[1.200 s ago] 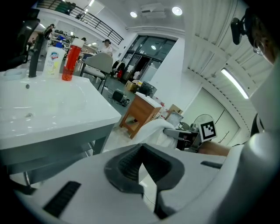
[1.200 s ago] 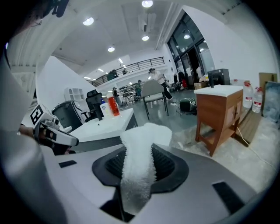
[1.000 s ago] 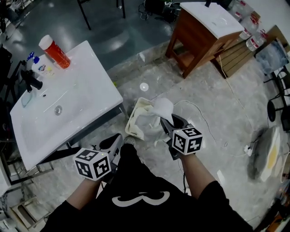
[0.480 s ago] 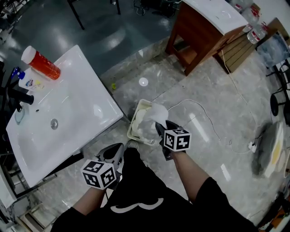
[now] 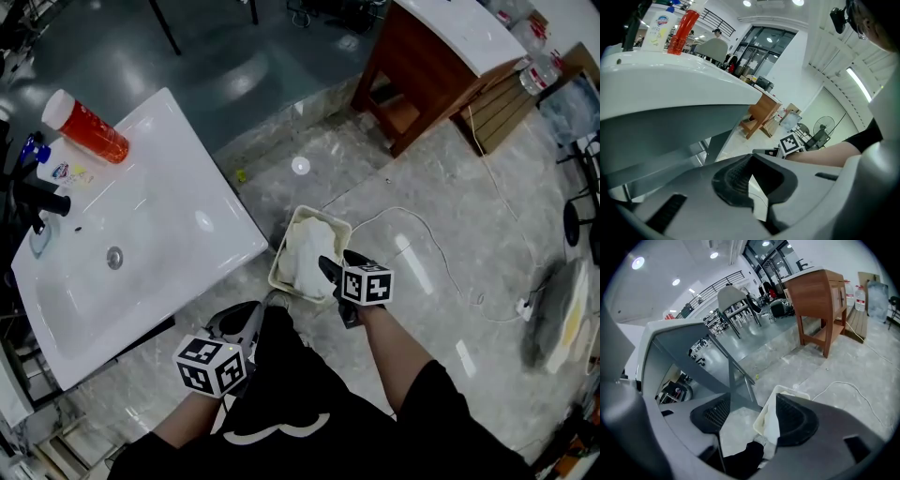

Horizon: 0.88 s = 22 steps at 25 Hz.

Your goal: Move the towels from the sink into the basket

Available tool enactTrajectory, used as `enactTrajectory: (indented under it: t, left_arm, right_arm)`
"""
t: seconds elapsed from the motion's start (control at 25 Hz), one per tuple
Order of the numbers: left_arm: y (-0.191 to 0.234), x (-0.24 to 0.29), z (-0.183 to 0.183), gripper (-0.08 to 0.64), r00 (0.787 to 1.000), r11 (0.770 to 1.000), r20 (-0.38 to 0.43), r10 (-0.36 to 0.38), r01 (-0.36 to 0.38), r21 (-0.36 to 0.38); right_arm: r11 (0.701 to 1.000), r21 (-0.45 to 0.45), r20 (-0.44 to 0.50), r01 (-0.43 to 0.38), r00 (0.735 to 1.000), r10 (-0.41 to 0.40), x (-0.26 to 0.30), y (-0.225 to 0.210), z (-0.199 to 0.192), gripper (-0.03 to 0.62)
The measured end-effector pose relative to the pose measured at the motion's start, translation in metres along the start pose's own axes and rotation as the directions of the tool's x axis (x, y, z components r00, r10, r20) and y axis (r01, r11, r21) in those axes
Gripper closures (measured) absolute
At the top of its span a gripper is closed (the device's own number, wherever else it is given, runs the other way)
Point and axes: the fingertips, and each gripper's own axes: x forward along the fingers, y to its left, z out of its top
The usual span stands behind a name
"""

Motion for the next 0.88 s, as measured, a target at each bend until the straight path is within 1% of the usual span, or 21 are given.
enactTrajectory:
  t: [0.2, 0.32, 0.4, 0.48, 0.56, 0.6, 0.68, 0.72, 0.8, 0.84, 0.88]
  left_arm:
    - [-0.003, -0.002, -0.003, 0.555, 1.000, 1.000, -0.003, -0.007, 0.007, 0.018]
    - [-0.011, -0.006, 0.000, 0.555, 1.000, 1.000, 0.009, -0.007, 0.007, 0.030]
    - [-0.022, -0.010, 0.006, 0.555, 1.000, 0.999, 0.024, -0.011, 0.010, 0.045]
    - [-0.038, -0.019, 0.014, 0.555, 0.999, 0.998, 0.045, -0.025, 0.022, 0.053]
    - [-0.055, -0.033, 0.023, 0.555, 0.997, 0.998, 0.072, -0.038, 0.035, 0.052]
    - [-0.063, -0.040, 0.028, 0.555, 0.995, 0.998, 0.087, -0.044, 0.039, 0.054]
    - [-0.079, -0.056, 0.038, 0.555, 0.992, 0.997, 0.117, -0.051, 0.044, 0.063]
    - [-0.087, -0.064, 0.043, 0.555, 0.990, 0.997, 0.131, -0.053, 0.045, 0.069]
    - [-0.101, -0.079, 0.054, 0.555, 0.985, 0.995, 0.159, -0.061, 0.048, 0.083]
    - [-0.108, -0.086, 0.060, 0.555, 0.982, 0.994, 0.174, -0.067, 0.052, 0.092]
    - [-0.116, -0.093, 0.065, 0.555, 0.979, 0.993, 0.189, -0.074, 0.056, 0.101]
  right_arm:
    - [0.998, -0.036, -0.036, -0.046, 0.998, 0.044, -0.004, 0.012, -0.011, 0.301]
    - [0.994, -0.070, -0.025, -0.080, 0.997, 0.078, -0.018, 0.023, -0.009, 0.301]
    - [0.988, -0.108, -0.004, -0.108, 0.994, 0.108, -0.036, 0.034, 0.000, 0.302]
    - [0.978, -0.143, 0.026, -0.153, 0.987, 0.158, -0.063, 0.051, 0.013, 0.305]
    - [0.963, -0.154, 0.068, -0.220, 0.970, 0.233, -0.097, 0.074, 0.026, 0.318]
    - [0.954, -0.165, 0.095, -0.250, 0.959, 0.268, -0.116, 0.087, 0.034, 0.342]
    - [0.935, -0.211, 0.145, -0.285, 0.937, 0.318, -0.154, 0.110, 0.050, 0.414]
    - [0.926, -0.239, 0.166, -0.293, 0.927, 0.336, -0.173, 0.120, 0.058, 0.463]
    - [0.909, -0.292, 0.203, -0.297, 0.910, 0.363, -0.208, 0.138, 0.071, 0.537]
    - [0.900, -0.317, 0.218, -0.299, 0.901, 0.376, -0.224, 0.146, 0.076, 0.568]
    - [0.890, -0.342, 0.230, -0.304, 0.891, 0.392, -0.241, 0.153, 0.080, 0.582]
